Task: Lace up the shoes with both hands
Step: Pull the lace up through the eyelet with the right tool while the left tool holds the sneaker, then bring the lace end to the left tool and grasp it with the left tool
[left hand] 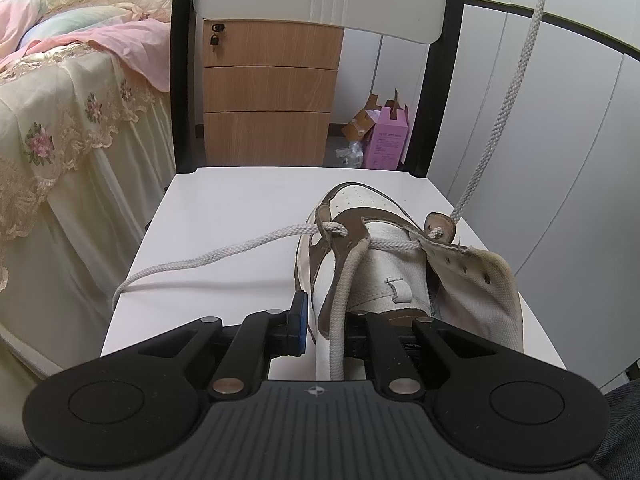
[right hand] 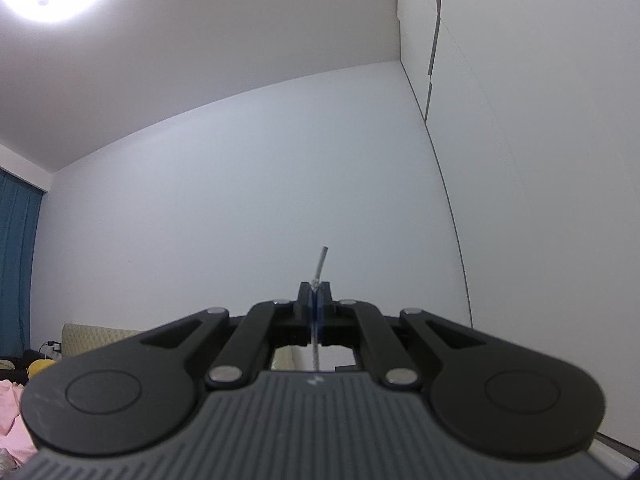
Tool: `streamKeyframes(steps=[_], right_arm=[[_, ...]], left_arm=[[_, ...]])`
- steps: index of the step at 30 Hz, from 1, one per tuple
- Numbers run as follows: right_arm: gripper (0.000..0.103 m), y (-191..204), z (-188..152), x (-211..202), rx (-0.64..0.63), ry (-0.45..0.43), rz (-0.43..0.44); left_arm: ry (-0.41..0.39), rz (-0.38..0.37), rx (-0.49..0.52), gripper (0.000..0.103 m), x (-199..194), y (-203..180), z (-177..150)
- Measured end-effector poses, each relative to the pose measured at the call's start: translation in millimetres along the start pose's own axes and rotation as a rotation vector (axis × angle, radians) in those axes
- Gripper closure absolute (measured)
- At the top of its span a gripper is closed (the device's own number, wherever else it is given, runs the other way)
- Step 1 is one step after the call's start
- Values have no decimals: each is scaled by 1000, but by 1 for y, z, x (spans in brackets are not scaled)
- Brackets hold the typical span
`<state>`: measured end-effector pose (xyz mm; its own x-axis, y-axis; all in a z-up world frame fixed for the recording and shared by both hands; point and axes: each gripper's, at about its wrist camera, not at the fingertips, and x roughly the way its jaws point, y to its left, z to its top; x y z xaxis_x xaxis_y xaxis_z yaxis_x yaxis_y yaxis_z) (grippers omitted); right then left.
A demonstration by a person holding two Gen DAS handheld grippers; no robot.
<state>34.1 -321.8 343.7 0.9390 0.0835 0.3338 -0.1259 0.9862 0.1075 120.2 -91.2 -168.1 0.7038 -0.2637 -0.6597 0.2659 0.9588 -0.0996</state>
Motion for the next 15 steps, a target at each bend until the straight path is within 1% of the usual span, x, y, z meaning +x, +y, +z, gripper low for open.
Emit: streamKeyframes(steps=[3, 5, 7, 9, 11, 12, 13, 15], right_arm=[[100, -9, -22, 11, -14, 31, -1], [100, -13, -40, 16, -16, 75, -1], [100, -17, -59, 18, -18, 130, -1], [100, -21, -87, 15, -24, 203, 1], [100, -25, -118, 11, -26, 277, 2], [100, -27, -135, 11, -17, 318, 2], [100, -29, -154, 10, -2, 363, 4], [100, -29, -187, 2, 25, 442, 2]], left_arm=[[0, -7, 2, 91, 0, 1, 0], [3, -1, 6, 88, -1, 0, 1], [5, 16, 12, 78, -1, 0, 1], [7, 21, 5, 72, -3, 1, 2], [0, 20, 0, 63, -7, 3, 2], [-9, 22, 1, 50, -10, 3, 2], [-19, 32, 6, 41, -14, 3, 3], [-23, 45, 29, 38, -20, 1, 3]])
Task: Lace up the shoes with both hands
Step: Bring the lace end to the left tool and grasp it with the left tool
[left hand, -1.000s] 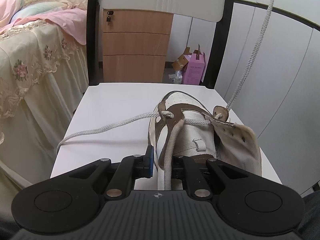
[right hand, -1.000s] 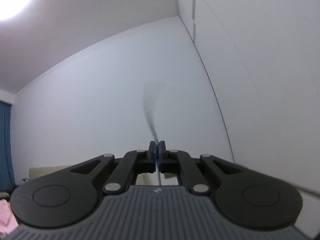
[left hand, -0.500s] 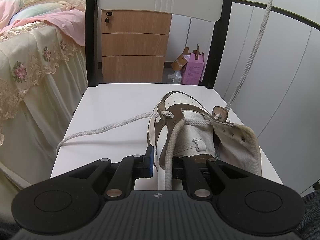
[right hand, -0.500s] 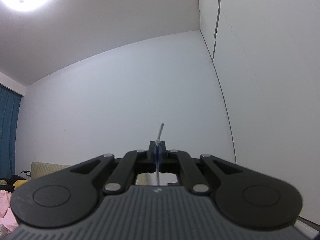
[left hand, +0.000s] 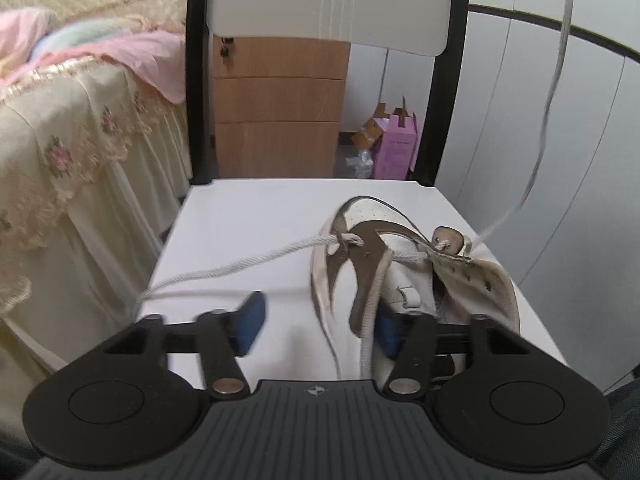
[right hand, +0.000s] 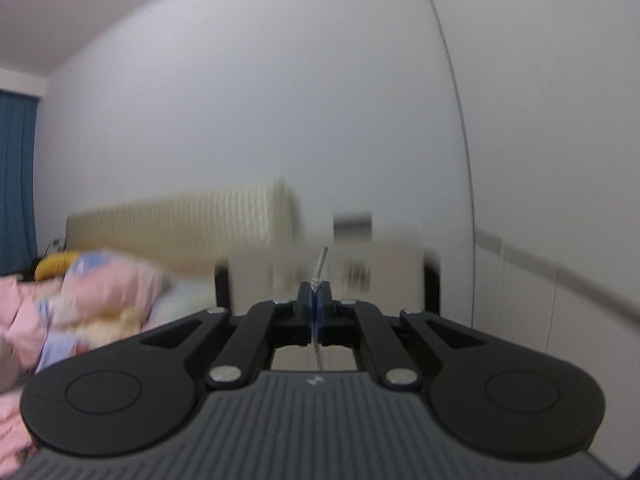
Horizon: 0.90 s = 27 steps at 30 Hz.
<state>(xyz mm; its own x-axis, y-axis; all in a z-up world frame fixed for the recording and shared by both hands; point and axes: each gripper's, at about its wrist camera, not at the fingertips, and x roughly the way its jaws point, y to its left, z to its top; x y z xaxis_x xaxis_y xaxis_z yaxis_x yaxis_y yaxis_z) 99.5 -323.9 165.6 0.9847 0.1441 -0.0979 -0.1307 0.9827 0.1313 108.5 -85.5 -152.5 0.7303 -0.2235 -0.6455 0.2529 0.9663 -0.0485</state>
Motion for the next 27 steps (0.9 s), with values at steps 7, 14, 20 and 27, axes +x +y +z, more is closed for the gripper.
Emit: streamKeyframes(steps=[7, 14, 20, 27], right_arm=[[100, 22, -129, 1, 47, 244, 15], [100, 39, -182, 13, 120, 434, 66], [100, 31, -209, 10, 188, 557, 122], [99, 43, -226, 2, 198, 601, 159]], left_arm=[[-51, -113, -10, 34, -36, 2, 6], [-189, -355, -18, 33, -69, -2, 8], [-236, -391, -1, 55, -73, -12, 6], [-250, -423, -26, 88, -70, -12, 6]])
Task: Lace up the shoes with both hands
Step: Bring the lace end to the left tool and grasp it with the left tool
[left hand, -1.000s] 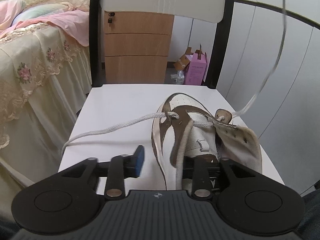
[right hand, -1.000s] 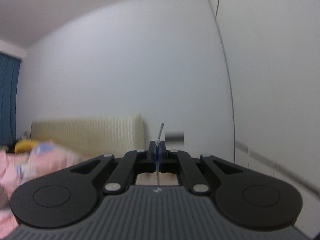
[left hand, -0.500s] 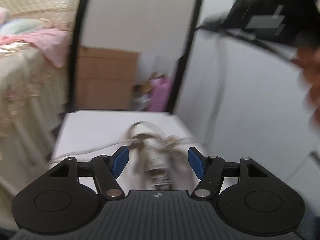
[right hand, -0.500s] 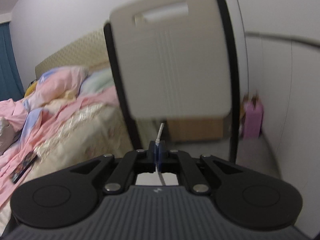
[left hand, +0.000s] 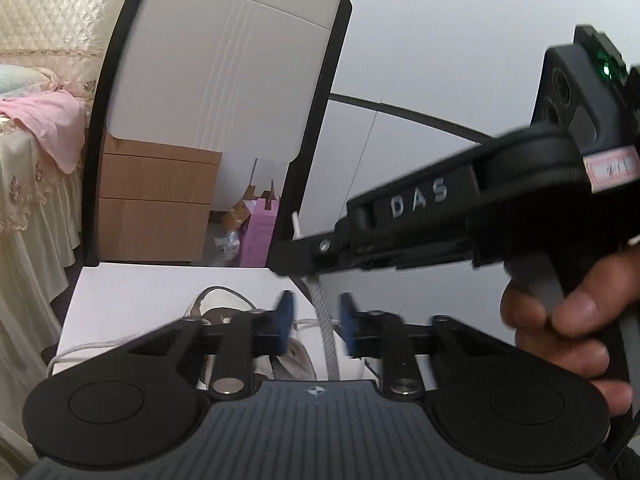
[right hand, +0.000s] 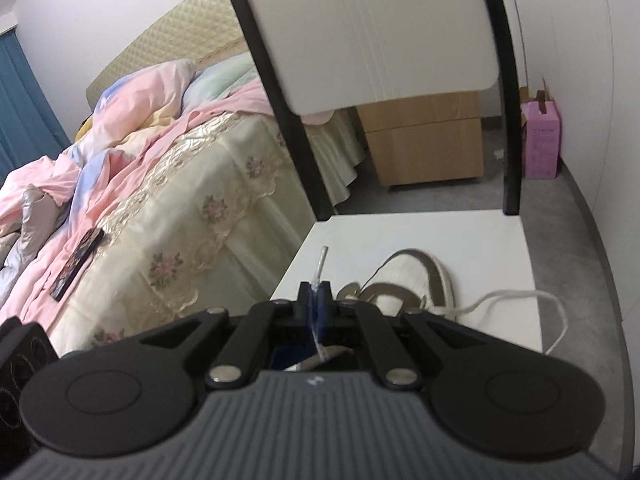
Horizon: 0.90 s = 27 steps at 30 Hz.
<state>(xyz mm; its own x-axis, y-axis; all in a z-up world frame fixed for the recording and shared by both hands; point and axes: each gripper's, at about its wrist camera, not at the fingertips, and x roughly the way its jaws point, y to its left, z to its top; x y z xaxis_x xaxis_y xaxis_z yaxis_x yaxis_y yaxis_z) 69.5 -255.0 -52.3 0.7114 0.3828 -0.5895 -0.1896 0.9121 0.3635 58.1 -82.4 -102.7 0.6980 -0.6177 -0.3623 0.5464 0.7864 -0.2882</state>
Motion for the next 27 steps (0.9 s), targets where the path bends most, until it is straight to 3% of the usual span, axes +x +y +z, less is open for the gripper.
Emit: streamKeyframes(steps=[1, 7, 8, 9, 10, 11, 16, 21, 26, 27], right_arm=[[99, 1, -2, 1, -1, 1, 1], [98, 6, -6, -3, 5, -11, 22], [93, 7, -7, -5, 3, -20, 27], [67, 7, -7, -7, 7, -32, 33], [52, 7, -8, -9, 11, -43, 40], [45, 7, -8, -11, 14, -53, 51], [54, 4, -14, -17, 36, -83, 56], [81, -4, -21, -12, 109, -93, 86], [90, -3, -23, -8, 115, -132, 102], [99, -3, -23, -7, 115, -132, 105]], left_arm=[[4, 3, -6, 95, 1, 1, 0], [1, 19, -41, 97, 0, 7, 2], [2, 22, -49, 97, 0, 9, 2], [1, 25, -50, 97, 0, 9, 2], [-1, 28, -46, 97, -1, 8, 3], [-2, 31, -42, 97, -1, 8, 3], [-12, 46, -33, 97, -5, 6, 4], [-6, 44, -33, 97, -4, 7, 5], [2, 40, -19, 97, -4, 4, 3], [2, 40, -16, 97, -4, 4, 3]])
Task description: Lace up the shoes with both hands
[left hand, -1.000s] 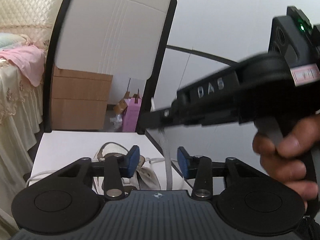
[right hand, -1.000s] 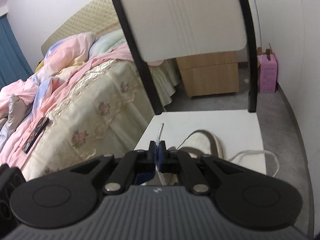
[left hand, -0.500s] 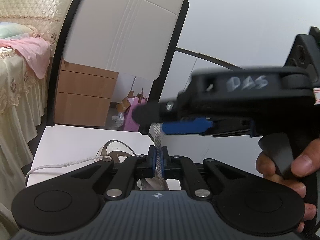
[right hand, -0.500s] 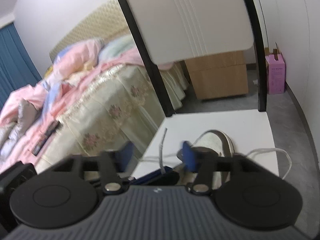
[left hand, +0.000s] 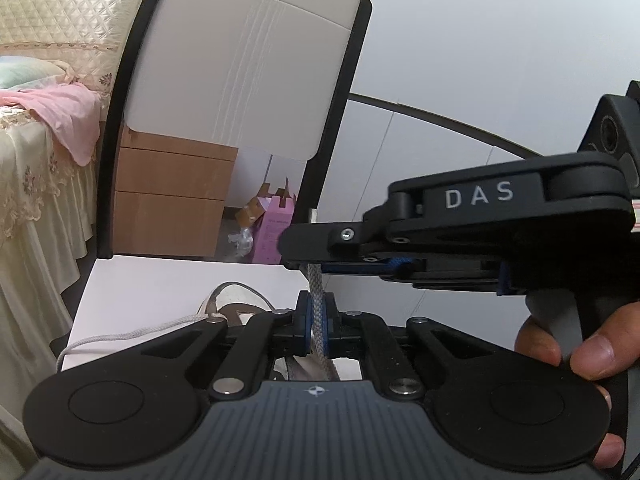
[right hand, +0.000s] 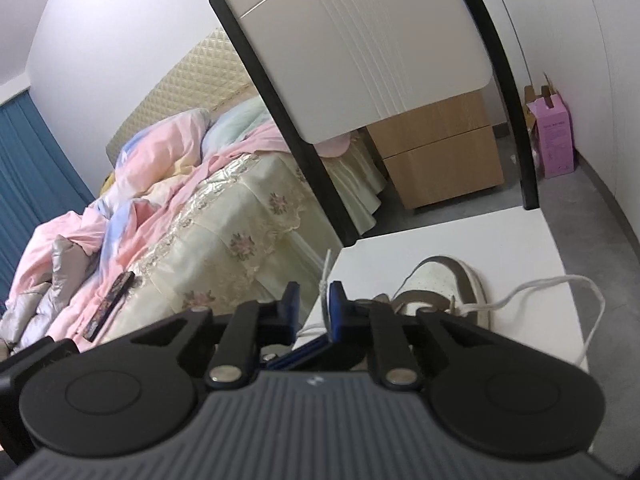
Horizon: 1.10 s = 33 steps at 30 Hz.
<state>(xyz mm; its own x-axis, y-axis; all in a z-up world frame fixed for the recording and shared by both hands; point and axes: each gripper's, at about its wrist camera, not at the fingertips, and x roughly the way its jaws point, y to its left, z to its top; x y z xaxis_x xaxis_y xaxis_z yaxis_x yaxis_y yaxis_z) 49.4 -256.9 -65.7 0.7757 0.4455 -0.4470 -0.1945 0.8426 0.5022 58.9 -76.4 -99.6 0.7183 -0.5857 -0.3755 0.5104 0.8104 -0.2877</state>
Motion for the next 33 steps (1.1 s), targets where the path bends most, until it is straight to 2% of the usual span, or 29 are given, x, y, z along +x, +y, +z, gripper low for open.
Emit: streamKeyframes(steps=[4, 8, 11, 13, 15, 19, 25, 31, 33], right_arm=[[100, 3, 1, 0, -22, -11, 6], [100, 4, 8, 0, -82, -19, -44], [100, 1, 19, -1, -123, -30, -78], [100, 1, 29, 1, -195, -25, -111], [100, 3, 38, 5, -290, -9, -145], [100, 10, 46, 26, -538, 89, -209], [100, 13, 25, 77, -897, 334, -238], [100, 7, 7, 114, -1055, 477, -220], [100, 6, 4, 122, -1083, 516, -203]], left_arm=[[2, 0, -7, 97, 1, 1, 0], [-4, 35, 10, 95, -3, -2, 3], [-6, 53, 49, 86, -9, -6, 0], [6, 78, 54, 69, -10, -1, -7], [17, 106, 60, 66, -11, 4, -14], [62, 153, 109, 66, -2, 13, -13], [87, 182, 165, 66, 23, 28, -18], [137, 165, 207, 66, 46, 32, -26], [152, 158, 143, 66, 48, 40, -25]])
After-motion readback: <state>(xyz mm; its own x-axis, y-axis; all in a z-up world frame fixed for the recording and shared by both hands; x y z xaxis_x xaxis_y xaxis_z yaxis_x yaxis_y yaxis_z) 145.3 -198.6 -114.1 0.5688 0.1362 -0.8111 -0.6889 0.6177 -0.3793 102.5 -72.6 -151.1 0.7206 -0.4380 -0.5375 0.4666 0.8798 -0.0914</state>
